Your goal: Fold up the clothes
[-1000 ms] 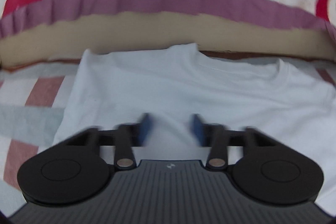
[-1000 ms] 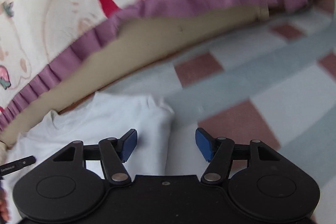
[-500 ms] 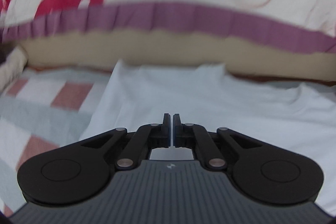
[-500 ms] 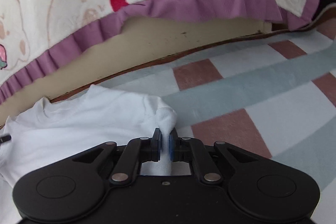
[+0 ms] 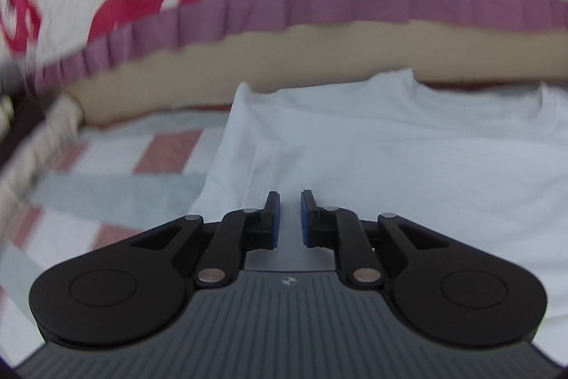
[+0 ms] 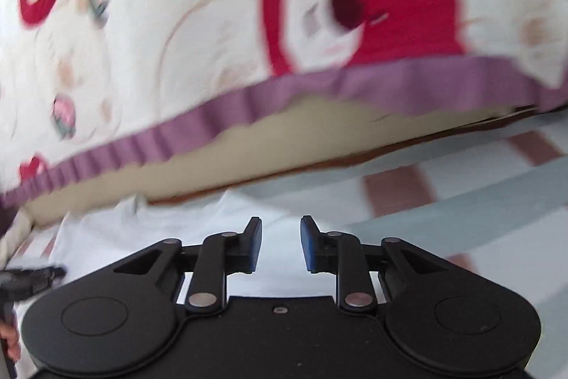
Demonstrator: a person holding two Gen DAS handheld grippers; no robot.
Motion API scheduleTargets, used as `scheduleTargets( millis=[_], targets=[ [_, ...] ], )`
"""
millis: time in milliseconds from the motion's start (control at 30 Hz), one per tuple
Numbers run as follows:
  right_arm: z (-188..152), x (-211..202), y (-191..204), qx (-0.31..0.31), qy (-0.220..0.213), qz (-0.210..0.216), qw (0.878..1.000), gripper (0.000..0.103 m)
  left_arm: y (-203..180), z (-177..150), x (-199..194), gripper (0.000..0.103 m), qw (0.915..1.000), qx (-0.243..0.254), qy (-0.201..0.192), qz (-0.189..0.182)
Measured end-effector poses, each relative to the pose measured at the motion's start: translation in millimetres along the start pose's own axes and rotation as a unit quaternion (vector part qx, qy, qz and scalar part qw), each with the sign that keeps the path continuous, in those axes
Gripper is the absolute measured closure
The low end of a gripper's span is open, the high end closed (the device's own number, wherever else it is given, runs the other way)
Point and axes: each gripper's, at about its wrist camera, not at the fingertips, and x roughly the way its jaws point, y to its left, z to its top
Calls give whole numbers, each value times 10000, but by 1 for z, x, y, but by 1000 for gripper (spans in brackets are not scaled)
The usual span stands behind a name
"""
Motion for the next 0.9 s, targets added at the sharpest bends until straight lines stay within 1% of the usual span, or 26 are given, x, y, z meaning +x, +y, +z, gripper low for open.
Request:
scheduleTargets(
  millis=[33, 67, 100, 167, 200, 233, 267, 300, 333, 367, 433, 567, 700, 767, 833, 867, 900],
  targets=[
    [0, 10, 4, -60, 227, -59, 9997, 74, 4, 0, 0, 91, 9999, -82, -6, -68],
    [-1, 17, 5, -53, 295, -125, 9995, 74, 5, 0, -1, 91, 9999, -80, -4, -101],
    [-3, 22, 6, -38, 344, -190, 9992, 69, 6, 0, -1, 91, 9999, -62, 3, -126],
    [-8, 29, 8, -119, 385, -265, 9988, 63, 6, 1, -1, 91, 9999, -40, 36, -141],
    [-11, 32, 10, -206, 409, -277, 9986, 63, 6, 1, -1, 91, 9999, -72, 39, -150],
    [-14, 31, 15, -441, 365, -298, 9979, 63, 6, 0, 0, 91, 9998, -119, 34, -159],
    [-16, 33, 21, -744, 371, -334, 9960, 68, 7, 0, 0, 91, 9997, -167, 30, -169],
    [-15, 35, 23, -946, 374, -296, 9944, 86, 8, 0, 1, 91, 9996, -214, 26, -178],
    [-13, 37, 26, -1134, 376, -249, 9925, 100, 7, 0, 1, 91, 9996, -212, 20, -170],
    [-12, 35, 27, -1205, 304, -376, 9915, 103, 6, 0, 1, 91, 9997, -191, 14, -155],
    [-11, 32, 28, -1318, 140, -673, 9889, 103, 5, 0, 1, 91, 9998, -162, 4, -126],
    [7, 8, -10, -551, -270, -1003, 9931, 103, 3, -1, 0, 91, 9998, -153, -25, -86],
    [22, -17, -48, -8, -493, -1436, 9884, 103, 1, -2, 0, 91, 10000, -68, -50, -35],
    [22, -25, -62, 268, -435, -1403, 9888, 103, -1, 1, 1, 91, 10000, 83, -3, -15],
    [20, -29, -65, 479, -388, -1187, 9910, 103, -3, 7, 3, 91, 9990, 438, 98, 16],
    [19, -33, -65, 561, -378, -1107, 9915, 102, -4, 11, 3, 88, 9975, 676, 125, 173],
    [19, -37, -65, 612, -336, -1019, 9923, 99, -2, 15, 1, 88, 9951, 875, 80, 463]
  ],
)
